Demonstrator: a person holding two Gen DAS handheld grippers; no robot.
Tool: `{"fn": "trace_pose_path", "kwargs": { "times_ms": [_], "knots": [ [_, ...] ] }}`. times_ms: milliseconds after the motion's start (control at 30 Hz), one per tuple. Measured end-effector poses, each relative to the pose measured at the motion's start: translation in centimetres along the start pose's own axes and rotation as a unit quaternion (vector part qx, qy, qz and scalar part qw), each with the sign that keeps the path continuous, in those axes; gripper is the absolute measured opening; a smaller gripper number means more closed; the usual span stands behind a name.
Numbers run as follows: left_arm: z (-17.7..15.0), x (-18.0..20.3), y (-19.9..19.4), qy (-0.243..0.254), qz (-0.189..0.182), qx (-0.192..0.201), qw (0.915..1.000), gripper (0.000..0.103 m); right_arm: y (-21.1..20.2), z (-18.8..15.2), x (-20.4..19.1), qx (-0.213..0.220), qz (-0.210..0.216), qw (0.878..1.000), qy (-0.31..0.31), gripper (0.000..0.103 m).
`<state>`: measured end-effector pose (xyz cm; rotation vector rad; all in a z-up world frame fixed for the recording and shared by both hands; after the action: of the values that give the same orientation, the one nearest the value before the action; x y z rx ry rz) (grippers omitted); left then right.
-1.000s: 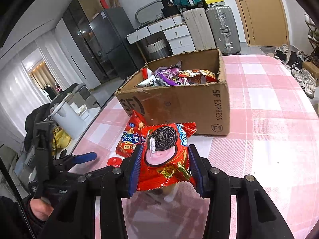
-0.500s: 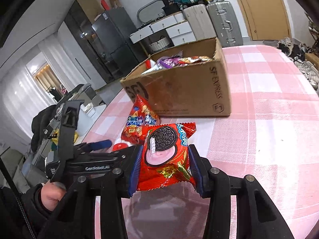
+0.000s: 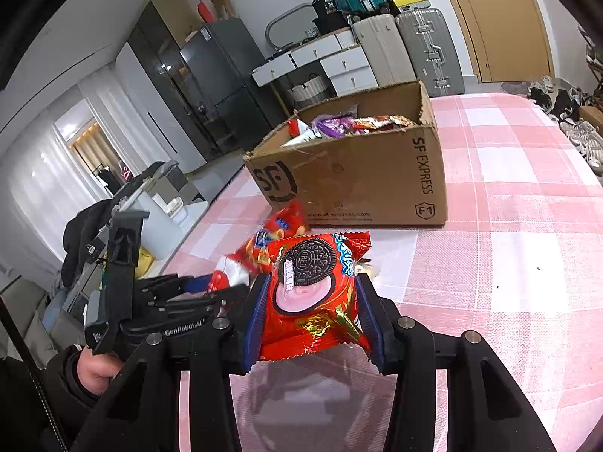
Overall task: Organize snacks
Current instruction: 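Grasp the white-red balloon-gum bag with the left gripper while the right holds the Oreo pack, then carry the gum bag with the left gripper while the right carries the Oreo pack over the box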
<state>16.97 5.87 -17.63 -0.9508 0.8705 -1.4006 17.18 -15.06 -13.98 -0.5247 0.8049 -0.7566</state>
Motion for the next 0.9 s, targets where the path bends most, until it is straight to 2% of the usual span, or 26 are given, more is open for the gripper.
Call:
{"fn": "trace_pose_path", "kwargs": {
  "times_ms": [500, 733, 900],
  "knots": [
    [-2.4, -0.6, -2.9, -0.015, -0.004, 0.013, 0.9998, 0.040, -1.7, -0.2, -2.0, 0.015, -0.009, 1.000, -0.014, 0.045],
    [-3.1, -1.5, -5.6, -0.024, -0.009, 0.036, 0.9990, 0.040, -2.3, -0.3, -2.8, 0.022, -0.012, 1.000, -0.019, 0.045],
    [-2.9, -0.8, -9.0, -0.013, -0.030, 0.062, 0.9975, 0.040, -3.4, 0.1, -3.3, 0.034, -0.014, 0.999, -0.028, 0.045]
  ]
}}
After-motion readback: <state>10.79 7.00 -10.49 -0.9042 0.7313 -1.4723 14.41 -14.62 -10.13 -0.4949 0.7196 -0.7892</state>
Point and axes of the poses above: each gripper's, at about its wrist camera, not at the fingertips, and y roughly the way its jaws point, x to its right, z to its top, the point moved 2 cm from there along y, roughly the way its jaws point, and after that the axes turned 9 degrees about -x, right-handed, at the moved point
